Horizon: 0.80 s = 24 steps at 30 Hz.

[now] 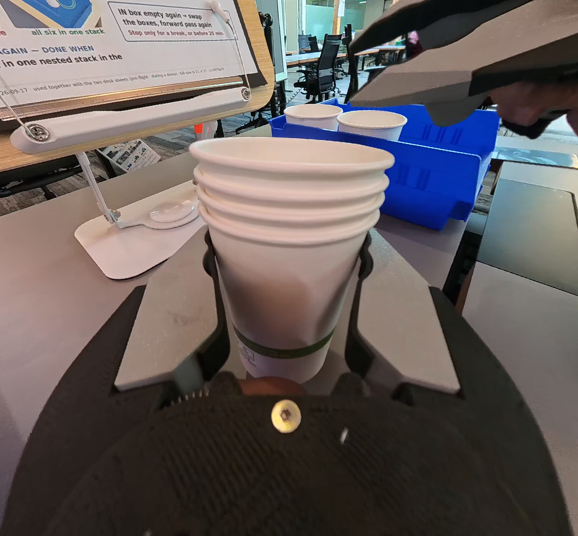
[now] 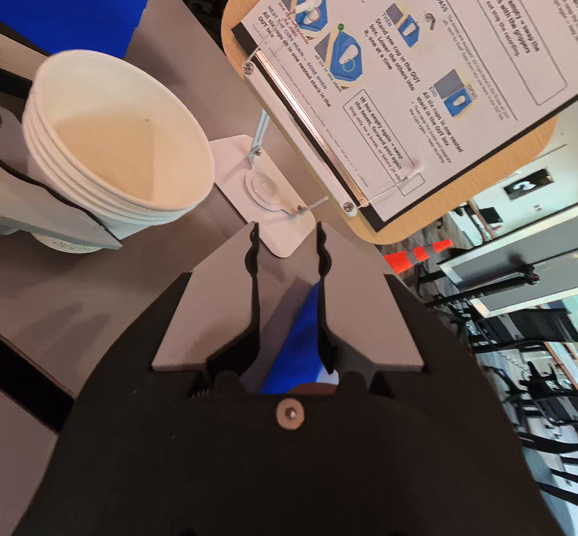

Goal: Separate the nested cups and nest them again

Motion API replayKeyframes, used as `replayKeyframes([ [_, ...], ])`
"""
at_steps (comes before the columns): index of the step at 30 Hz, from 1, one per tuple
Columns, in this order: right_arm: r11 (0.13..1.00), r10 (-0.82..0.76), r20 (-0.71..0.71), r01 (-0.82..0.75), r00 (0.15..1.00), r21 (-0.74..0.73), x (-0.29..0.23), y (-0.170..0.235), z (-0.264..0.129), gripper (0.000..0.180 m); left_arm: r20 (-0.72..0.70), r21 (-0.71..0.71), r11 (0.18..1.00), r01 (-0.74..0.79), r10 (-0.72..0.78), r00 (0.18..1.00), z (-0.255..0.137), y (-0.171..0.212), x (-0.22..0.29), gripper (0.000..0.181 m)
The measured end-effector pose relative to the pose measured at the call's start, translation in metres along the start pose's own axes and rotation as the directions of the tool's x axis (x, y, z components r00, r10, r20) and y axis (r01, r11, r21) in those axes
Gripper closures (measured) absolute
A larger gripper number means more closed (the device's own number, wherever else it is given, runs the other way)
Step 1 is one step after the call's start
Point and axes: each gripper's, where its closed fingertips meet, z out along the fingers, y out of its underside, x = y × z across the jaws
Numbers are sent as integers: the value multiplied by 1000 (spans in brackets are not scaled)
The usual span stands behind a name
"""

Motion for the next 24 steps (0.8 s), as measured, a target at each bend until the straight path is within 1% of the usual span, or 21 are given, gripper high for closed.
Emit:
replayKeyframes([
  [2, 999, 47, 73, -48, 996, 12, -13, -6, 0, 143, 1, 1, 1000, 1, -1, 1000, 0, 0, 0, 89],
  [4, 995, 91, 200, -98, 976, 30, -34, -16, -3, 143, 11, -1, 1000, -2, 2, 1000, 0, 0, -2, 89],
  [8, 983, 134, 403, -172, 905, 59, -71, -39, -15, 150, 26, -11, 1000, -15, 15, 1000, 0, 2, -4, 89],
  [9, 980, 140, 435, -188, 890, 69, -76, -45, -19, 151, 27, -13, 1000, -17, 17, 999, 0, 2, -4, 89],
  [12, 975, 132, 443, -198, 887, 105, -75, -60, -26, 150, 25, -11, 1000, -12, 13, 1000, 1, 2, -3, 89],
  [15, 970, 134, 490, -214, 861, 111, -80, -69, -32, 150, 23, -9, 1000, -12, 12, 1000, 0, 1, -3, 89],
  [18, 970, 143, 580, -230, 802, 80, -96, -70, -35, 156, 23, -6, 1000, -21, 21, 1000, 0, -1, -2, 89],
  [21, 971, 153, 598, -233, 787, 58, -101, -66, -31, 161, 25, -4, 1000, -30, 30, 999, 0, -1, -1, 89],
  [22, 970, 160, 606, -239, 779, 52, -102, -65, -30, 164, 24, -4, 999, -32, 32, 999, 0, -1, -1, 89],
  [24, 966, 176, 627, -257, 759, 39, -105, -63, -28, 177, 22, -6, 999, -35, 35, 999, 0, -1, 0, 89],
])
